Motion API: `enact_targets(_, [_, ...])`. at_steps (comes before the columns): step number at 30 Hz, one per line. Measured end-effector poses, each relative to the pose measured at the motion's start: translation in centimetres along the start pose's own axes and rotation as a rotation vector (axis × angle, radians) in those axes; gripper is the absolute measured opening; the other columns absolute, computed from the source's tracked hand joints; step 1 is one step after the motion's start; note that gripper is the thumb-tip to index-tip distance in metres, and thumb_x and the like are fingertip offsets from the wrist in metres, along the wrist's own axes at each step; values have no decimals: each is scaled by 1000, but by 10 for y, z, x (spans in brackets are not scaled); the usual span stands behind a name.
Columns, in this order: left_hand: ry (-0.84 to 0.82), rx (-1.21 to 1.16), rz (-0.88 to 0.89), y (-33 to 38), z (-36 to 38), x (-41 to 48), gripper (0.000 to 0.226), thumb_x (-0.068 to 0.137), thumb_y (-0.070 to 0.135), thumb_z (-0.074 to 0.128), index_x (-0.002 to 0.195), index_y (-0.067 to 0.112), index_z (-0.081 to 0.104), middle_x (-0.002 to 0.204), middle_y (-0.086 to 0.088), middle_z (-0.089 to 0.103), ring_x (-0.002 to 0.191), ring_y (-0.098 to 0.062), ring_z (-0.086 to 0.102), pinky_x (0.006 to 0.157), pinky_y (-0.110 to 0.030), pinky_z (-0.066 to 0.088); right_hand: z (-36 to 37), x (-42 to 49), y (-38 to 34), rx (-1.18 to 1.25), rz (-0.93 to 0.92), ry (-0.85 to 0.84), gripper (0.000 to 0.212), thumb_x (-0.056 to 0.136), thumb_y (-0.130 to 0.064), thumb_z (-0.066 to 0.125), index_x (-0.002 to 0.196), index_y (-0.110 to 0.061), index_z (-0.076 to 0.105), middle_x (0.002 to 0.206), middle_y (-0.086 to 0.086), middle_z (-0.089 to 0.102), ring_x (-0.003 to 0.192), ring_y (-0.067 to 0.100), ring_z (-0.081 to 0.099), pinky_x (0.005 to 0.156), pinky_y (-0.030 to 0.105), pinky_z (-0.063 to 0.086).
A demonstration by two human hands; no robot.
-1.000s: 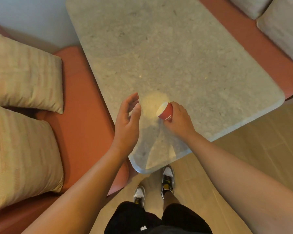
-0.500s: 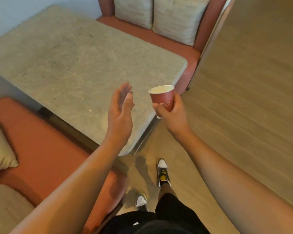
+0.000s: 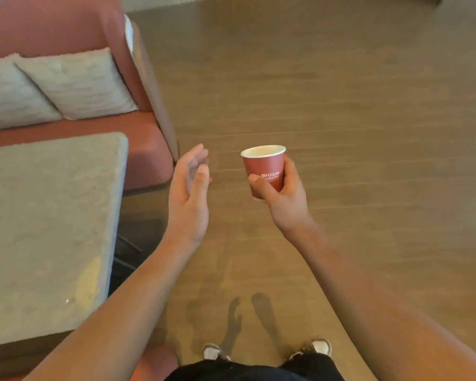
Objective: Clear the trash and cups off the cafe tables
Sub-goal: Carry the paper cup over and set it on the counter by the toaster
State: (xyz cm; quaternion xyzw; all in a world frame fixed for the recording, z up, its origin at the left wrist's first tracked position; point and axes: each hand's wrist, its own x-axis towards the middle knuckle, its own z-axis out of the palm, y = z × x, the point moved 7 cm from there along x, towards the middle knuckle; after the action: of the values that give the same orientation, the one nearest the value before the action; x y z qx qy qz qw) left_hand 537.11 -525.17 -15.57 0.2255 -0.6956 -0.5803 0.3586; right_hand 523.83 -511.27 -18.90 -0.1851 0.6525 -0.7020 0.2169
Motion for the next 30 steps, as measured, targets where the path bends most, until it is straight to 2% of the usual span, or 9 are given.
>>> enact_targets(4, [-218, -73, 25, 21, 139, -9, 53, 99, 52, 46, 145, 26, 49, 150, -1, 56, 138, -13, 56, 106, -32, 54, -140, -20, -24, 34, -26, 218, 48, 82, -25, 75, 125, -14, 58, 82, -15, 66, 69, 1, 61, 65, 26, 57])
enact_targets(8, [-397, -166, 0, 40, 285, -46, 41, 104, 36, 45, 143, 25, 50, 148, -4, 57, 137, -17, 57, 106, -40, 52, -286, -58, -42, 27, -58, 432, 41, 83, -24, 73, 120, -15, 59, 77, -21, 64, 68, -2, 59, 64, 18, 53])
enact_targets(12, [-589, -245, 2, 65, 417, -101, 38, 103, 33, 46, 140, 27, 52, 143, 0, 60, 134, -13, 58, 103, -36, 53, -413, -113, -57, 18, -83, 639, 53, 82, -26, 73, 130, -10, 57, 87, -11, 64, 71, -2, 59, 66, 19, 53])
enact_targets(14, [-700, -285, -8, 79, 478, -133, 37, 101, 38, 48, 137, 31, 53, 139, 7, 61, 131, -10, 59, 103, -35, 52, -468, -147, -63, 10, -99, 748, 54, 82, -26, 73, 131, -12, 56, 92, -7, 64, 73, -2, 61, 66, 20, 55])
enact_targets(17, [-847, -328, -7, 101, 558, -183, 44, 94, 51, 50, 135, 35, 55, 137, 10, 62, 131, -10, 59, 106, -39, 52, -540, -199, -70, 1, -117, 901, 55, 82, -28, 74, 133, -15, 55, 97, -6, 66, 77, -2, 63, 67, 21, 56])
enact_targets(21, [-1057, -370, -16, 124, 647, -255, 46, 93, 53, 50, 135, 36, 55, 139, 11, 62, 134, -11, 59, 109, -41, 51, -619, -270, -74, 5, -130, 1106, 60, 82, -29, 74, 136, -15, 54, 105, -1, 66, 83, 1, 64, 69, 22, 57])
enact_targets(25, [-1268, -390, -32, 143, 727, -330, 33, 101, 42, 49, 134, 37, 55, 138, 12, 62, 133, -9, 59, 109, -38, 52, -687, -340, -72, -27, -131, 1287, 59, 84, -33, 76, 137, -17, 54, 109, -2, 67, 88, 2, 66, 72, 24, 58])
enact_targets(30, [-1467, -426, -34, 163, 815, -403, 35, 102, 34, 45, 136, 31, 53, 139, 9, 60, 134, -10, 57, 109, -34, 51, -762, -397, -69, -36, -135, 1480, 63, 83, -36, 77, 139, -17, 53, 113, 1, 68, 92, 5, 67, 73, 25, 59])
